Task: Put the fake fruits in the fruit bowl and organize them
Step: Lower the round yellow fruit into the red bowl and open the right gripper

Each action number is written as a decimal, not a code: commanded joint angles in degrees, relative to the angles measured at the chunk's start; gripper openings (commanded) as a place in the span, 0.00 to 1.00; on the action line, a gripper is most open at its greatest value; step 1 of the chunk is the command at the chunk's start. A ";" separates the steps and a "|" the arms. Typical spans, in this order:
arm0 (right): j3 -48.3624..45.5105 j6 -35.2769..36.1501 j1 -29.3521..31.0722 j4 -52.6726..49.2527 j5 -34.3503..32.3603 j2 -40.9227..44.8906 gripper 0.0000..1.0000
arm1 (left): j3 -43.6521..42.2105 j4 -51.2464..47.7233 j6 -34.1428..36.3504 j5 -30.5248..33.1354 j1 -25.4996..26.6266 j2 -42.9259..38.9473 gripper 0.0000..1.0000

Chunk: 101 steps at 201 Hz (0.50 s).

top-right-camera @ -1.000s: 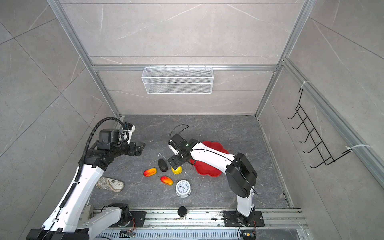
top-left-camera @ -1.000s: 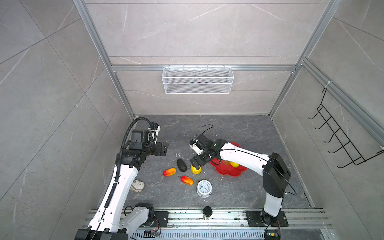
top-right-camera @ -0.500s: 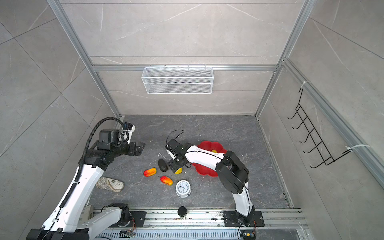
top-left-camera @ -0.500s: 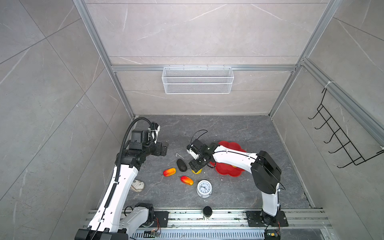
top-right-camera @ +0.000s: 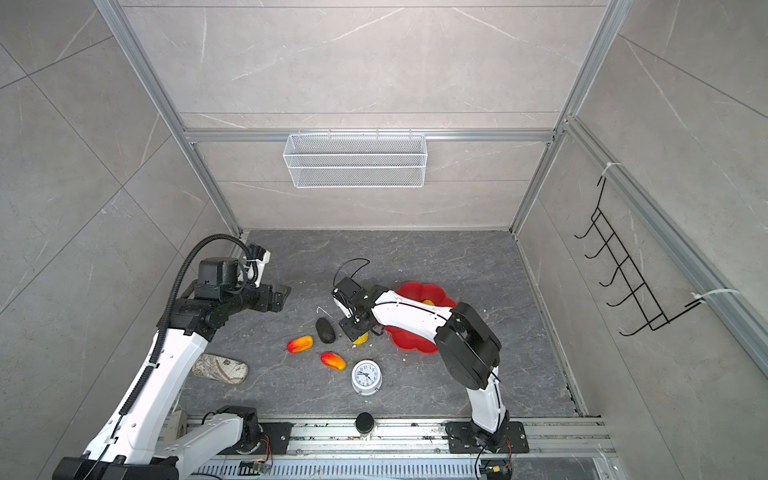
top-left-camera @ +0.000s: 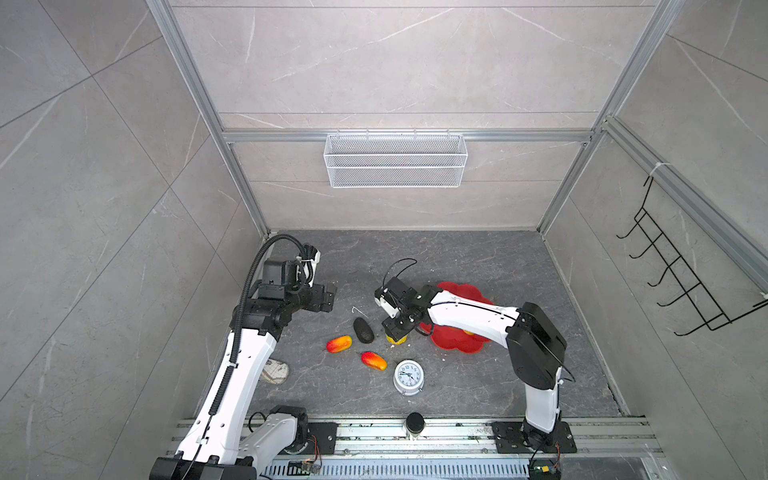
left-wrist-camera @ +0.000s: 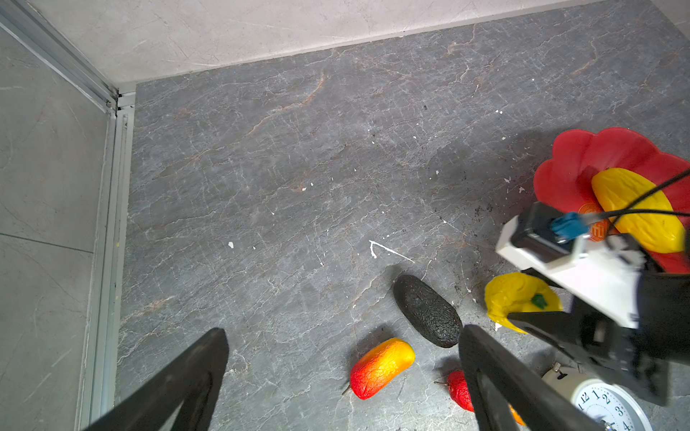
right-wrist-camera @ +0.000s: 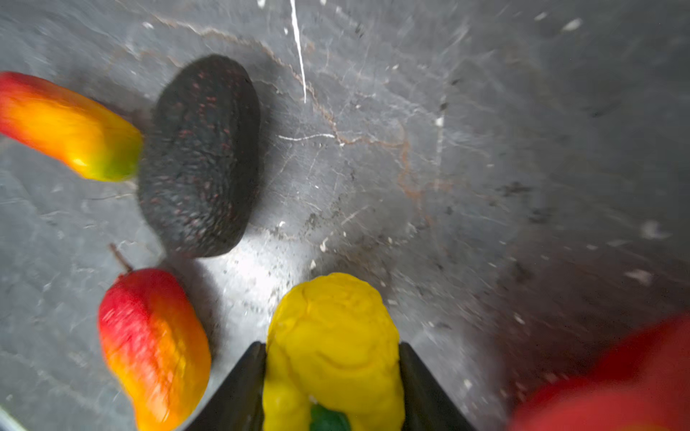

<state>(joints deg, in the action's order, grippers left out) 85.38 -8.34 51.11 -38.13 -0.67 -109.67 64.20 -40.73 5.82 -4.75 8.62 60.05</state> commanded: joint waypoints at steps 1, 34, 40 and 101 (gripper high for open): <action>1.57 2.58 -2.67 -3.50 -4.69 9.05 0.52 | 0.04 0.75 0.94 -0.83 -0.27 0.20 1.00; -4.89 3.10 -11.64 -4.46 -7.02 15.68 0.51 | 0.13 0.70 0.94 -0.89 -0.27 0.50 1.00; -6.32 3.15 -13.15 -4.18 -7.23 16.54 0.51 | 0.07 0.77 0.94 -0.94 -0.27 0.51 1.00; -16.45 3.90 -21.30 3.87 -6.11 15.61 0.49 | 0.08 0.74 0.94 -1.52 -0.27 1.03 1.00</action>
<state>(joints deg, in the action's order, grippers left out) 71.31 -5.32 30.96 -38.33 -7.62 -92.07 64.16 -40.73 5.82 -5.08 8.62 61.08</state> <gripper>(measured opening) 0.518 0.999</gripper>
